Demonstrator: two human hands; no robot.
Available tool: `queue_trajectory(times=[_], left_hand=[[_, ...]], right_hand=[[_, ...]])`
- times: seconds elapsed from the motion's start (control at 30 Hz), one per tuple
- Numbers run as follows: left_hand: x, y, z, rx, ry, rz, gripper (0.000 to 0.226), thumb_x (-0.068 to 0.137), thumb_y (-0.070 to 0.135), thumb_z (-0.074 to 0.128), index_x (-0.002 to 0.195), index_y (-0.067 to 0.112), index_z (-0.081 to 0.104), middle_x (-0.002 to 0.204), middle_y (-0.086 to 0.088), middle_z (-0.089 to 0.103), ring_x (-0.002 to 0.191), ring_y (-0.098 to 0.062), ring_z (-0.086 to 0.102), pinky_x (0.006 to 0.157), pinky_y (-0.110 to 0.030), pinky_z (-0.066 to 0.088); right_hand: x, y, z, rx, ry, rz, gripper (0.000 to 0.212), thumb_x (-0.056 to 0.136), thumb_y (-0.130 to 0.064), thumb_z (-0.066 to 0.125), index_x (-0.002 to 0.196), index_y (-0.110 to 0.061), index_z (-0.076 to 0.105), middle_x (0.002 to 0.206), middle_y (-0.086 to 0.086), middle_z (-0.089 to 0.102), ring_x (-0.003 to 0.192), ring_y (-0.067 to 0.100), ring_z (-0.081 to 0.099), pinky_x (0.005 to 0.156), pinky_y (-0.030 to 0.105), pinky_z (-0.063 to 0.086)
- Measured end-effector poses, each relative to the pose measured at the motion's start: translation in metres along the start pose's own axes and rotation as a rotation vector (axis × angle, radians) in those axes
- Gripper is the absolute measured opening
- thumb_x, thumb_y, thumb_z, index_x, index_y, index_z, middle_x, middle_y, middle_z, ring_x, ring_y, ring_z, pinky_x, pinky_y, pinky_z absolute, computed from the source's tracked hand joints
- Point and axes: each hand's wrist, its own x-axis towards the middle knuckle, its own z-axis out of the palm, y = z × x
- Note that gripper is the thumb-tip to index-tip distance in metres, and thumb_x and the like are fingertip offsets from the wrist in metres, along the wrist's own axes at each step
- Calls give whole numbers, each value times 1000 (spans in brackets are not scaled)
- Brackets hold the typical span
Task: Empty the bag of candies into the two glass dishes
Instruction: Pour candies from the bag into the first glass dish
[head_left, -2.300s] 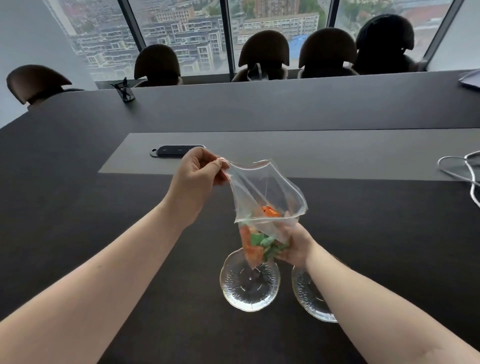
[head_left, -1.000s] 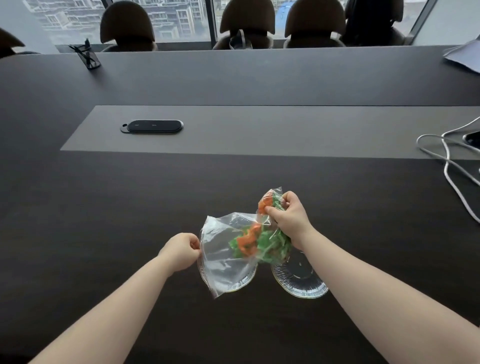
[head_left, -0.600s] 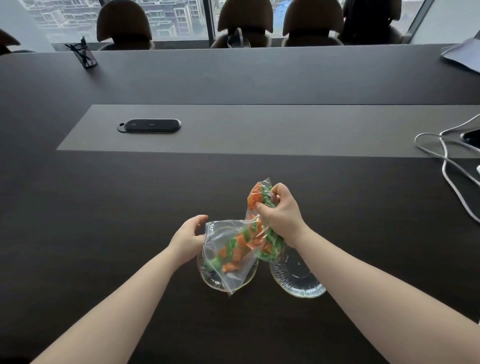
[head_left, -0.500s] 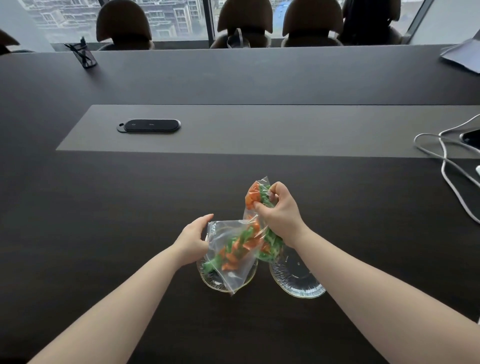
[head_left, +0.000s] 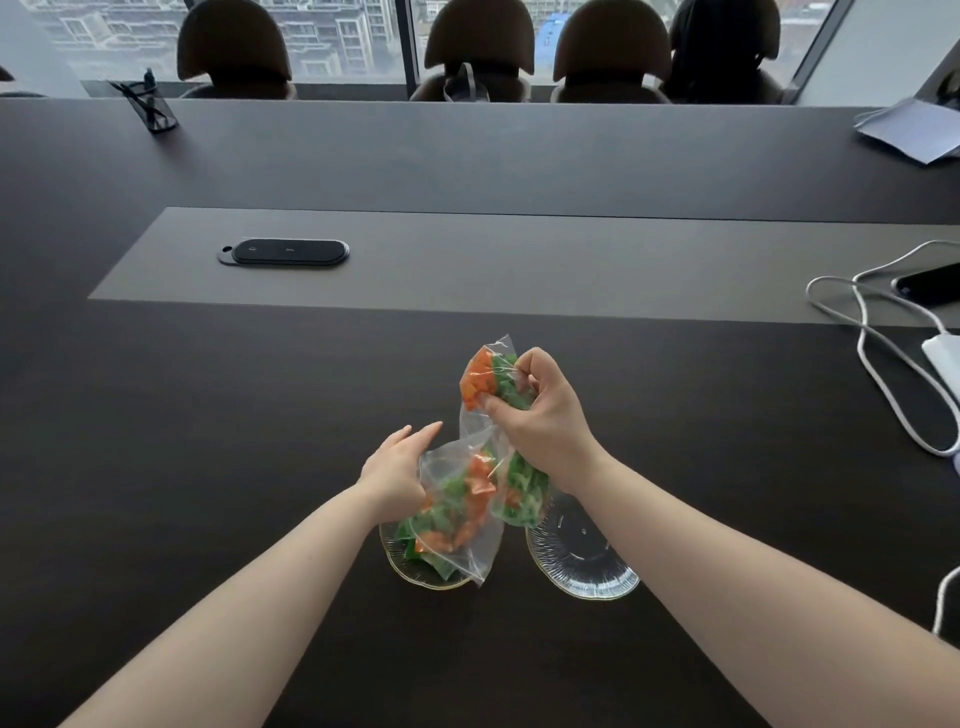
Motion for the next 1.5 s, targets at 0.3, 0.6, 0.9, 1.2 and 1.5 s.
queue_trajectory(times=[0.3,0.6,0.9,1.2,1.5], left_hand=[[3,-4,-7,26,59,-15,24,72,25,61,84,45,67,107,3,63,115,-14,50,92,-23,40],[-4,-9,-31,-54,201,-45,40,76,22,59,55,55,53,93,0,68,86,-11,54,77,-24,41],[-5,-4,-46,-49,181,9,34,68,21,54,54,52,60,85,3,71,83,-13,65,83,-36,54],[-13,20,-55,-83,227,102,22,75,8,61,71,28,68,73,15,65,86,-15,64,86,-29,51],[-16,53,-65,-79,196,164,17,76,8,64,73,25,67,71,16,62,68,-3,56,63,-4,39]], right_hand=[[0,-4,-2,-17,20,-34,43,77,-8,72,69,-20,32,67,-7,35,59,7,36,57,21,39],[6,-15,-5,-46,85,-128,48,76,-5,73,67,-25,30,66,-8,31,55,3,33,55,12,34],[9,-18,-16,-45,135,-136,46,75,-6,72,67,-22,30,67,-8,32,55,2,32,55,13,35],[8,9,-42,-19,219,28,39,77,-13,71,72,-20,33,73,2,38,65,15,38,63,33,40],[5,31,-74,78,327,231,37,78,-13,71,75,-18,35,75,0,40,67,16,41,61,29,40]])
